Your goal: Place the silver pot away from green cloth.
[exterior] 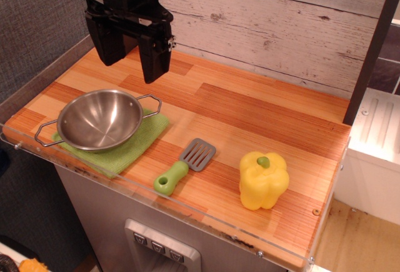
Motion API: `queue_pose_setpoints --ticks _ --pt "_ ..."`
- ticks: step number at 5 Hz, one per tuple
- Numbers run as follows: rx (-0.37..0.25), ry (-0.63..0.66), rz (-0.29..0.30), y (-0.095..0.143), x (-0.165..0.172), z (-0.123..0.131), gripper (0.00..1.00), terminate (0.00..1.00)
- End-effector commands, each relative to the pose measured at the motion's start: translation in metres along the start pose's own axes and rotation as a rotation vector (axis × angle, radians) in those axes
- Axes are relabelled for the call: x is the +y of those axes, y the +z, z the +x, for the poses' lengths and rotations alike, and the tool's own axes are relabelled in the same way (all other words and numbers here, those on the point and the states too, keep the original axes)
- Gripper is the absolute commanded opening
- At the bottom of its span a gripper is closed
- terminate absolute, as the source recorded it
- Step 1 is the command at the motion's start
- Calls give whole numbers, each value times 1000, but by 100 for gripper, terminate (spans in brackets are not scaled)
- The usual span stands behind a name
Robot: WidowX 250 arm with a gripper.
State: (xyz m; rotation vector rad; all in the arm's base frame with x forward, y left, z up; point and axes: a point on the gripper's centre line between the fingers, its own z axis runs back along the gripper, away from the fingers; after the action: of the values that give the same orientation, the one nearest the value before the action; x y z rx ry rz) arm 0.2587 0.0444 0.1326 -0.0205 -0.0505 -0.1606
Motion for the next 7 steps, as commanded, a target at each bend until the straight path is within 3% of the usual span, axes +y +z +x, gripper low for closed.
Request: queue_pose_setpoints --ticks 1,4,7 --pt "0 0 0 0 0 0 100 0" --pt "19 -124 194 -58 34 -43 100 0" --pt "13 -122 162 -97 29 -29 100 0"
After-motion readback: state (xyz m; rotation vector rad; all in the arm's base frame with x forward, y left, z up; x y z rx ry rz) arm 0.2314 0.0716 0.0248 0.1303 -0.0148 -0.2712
